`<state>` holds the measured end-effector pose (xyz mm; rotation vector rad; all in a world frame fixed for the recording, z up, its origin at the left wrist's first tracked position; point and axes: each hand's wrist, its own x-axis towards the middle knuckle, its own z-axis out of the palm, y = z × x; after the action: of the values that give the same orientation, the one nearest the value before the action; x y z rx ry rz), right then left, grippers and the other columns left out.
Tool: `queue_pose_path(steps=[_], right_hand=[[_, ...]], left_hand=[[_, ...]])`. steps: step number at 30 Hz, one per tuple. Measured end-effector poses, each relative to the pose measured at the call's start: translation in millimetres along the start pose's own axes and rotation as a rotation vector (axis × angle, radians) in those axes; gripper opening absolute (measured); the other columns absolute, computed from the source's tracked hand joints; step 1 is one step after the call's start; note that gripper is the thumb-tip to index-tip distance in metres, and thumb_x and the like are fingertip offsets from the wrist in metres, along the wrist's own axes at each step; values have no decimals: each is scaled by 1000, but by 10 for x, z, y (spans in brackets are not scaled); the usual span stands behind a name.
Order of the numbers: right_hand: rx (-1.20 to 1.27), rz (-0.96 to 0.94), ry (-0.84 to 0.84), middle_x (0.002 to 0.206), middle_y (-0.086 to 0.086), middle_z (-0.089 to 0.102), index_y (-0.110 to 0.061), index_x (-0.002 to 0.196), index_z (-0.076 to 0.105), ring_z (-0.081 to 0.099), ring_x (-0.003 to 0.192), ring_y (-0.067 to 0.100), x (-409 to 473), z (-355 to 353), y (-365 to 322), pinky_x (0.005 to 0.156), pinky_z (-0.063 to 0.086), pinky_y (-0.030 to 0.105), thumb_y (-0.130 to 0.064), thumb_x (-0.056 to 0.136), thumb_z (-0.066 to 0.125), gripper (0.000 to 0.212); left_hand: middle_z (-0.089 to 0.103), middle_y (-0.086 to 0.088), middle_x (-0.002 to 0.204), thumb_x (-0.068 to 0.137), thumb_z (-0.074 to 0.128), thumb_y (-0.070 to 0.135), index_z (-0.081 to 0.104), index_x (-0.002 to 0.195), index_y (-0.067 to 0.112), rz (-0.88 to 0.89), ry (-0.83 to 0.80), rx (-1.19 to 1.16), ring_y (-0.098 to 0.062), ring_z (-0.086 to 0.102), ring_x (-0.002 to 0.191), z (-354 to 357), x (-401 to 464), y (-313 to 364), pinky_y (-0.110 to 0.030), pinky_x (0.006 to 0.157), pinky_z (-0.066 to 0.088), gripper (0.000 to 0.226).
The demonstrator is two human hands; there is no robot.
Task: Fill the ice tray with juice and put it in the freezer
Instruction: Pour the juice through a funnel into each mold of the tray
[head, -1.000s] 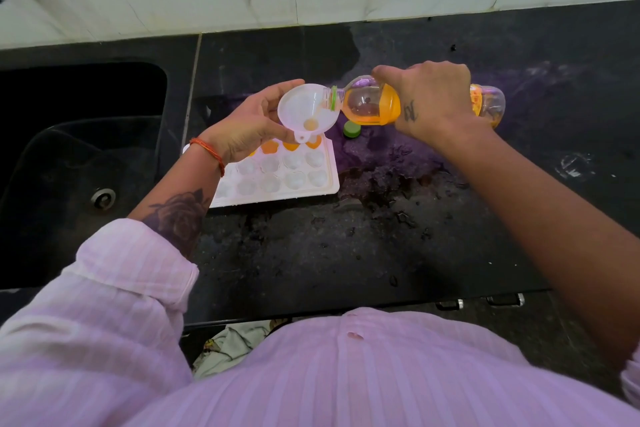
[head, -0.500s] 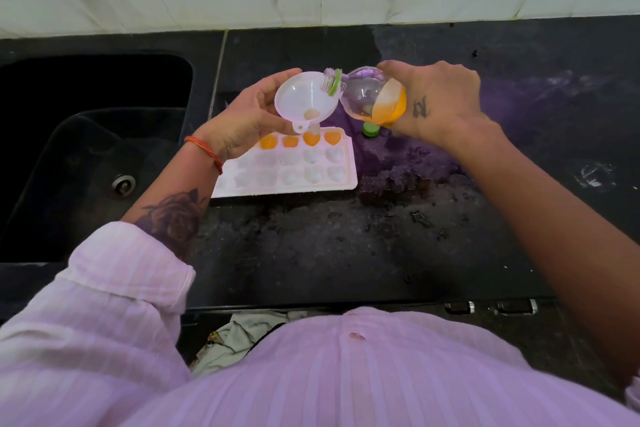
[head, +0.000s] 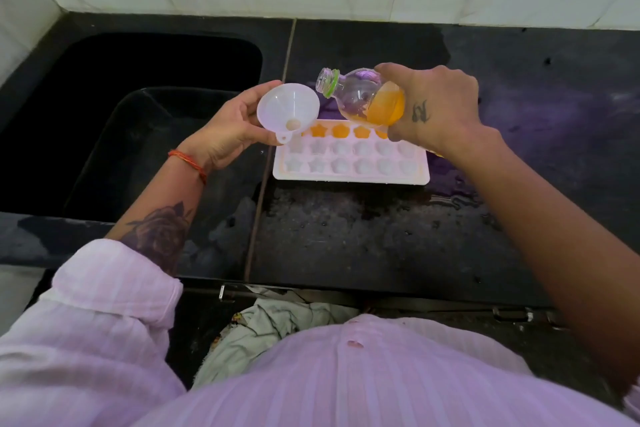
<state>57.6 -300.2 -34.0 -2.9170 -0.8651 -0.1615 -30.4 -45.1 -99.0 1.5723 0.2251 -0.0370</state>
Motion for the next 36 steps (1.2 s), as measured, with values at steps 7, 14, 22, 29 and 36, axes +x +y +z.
queue_pose_path(steps=[7, 14, 22, 29, 36], right_hand=[[-37, -21, -32, 92, 6, 66, -37, 130, 43, 59, 82, 31, 19, 91, -238, 64, 32, 31, -26, 74, 73, 64], [-154, -51, -3, 79, 5, 58, -32, 125, 48, 46, 68, 24, 2, 195, -261, 59, 29, 29, -24, 80, 70, 51], [-233, -98, 9, 86, 8, 63, -30, 128, 46, 55, 72, 28, 60, 211, -288, 62, 32, 30, -25, 85, 67, 49], [-236, -128, 15, 84, 9, 62, -30, 131, 45, 58, 76, 30, 118, 197, -292, 66, 39, 31, -21, 85, 67, 52], [-222, -136, 21, 76, 6, 51, -29, 130, 46, 54, 73, 28, 148, 200, -285, 67, 39, 31, -23, 85, 67, 50]], left_hand=[[55, 3, 125, 59, 71, -15, 50, 127, 24, -46, -46, 16, -19, 54, 118, -87, 2, -118, -26, 78, 58, 82], [53, -2, 131, 65, 65, -21, 47, 132, 18, -57, -61, 29, -21, 52, 121, -48, 54, -142, -27, 80, 58, 80], [56, 1, 125, 66, 67, -19, 46, 135, 18, -74, -66, 30, -18, 56, 116, -95, 73, -158, -30, 77, 59, 81], [57, 3, 124, 64, 69, -18, 50, 129, 24, -63, -82, 29, -16, 57, 115, -113, 81, -141, -27, 76, 58, 79], [59, 3, 121, 64, 70, -17, 53, 123, 29, -62, -88, 36, -16, 60, 112, -127, 76, -145, -27, 74, 57, 77]])
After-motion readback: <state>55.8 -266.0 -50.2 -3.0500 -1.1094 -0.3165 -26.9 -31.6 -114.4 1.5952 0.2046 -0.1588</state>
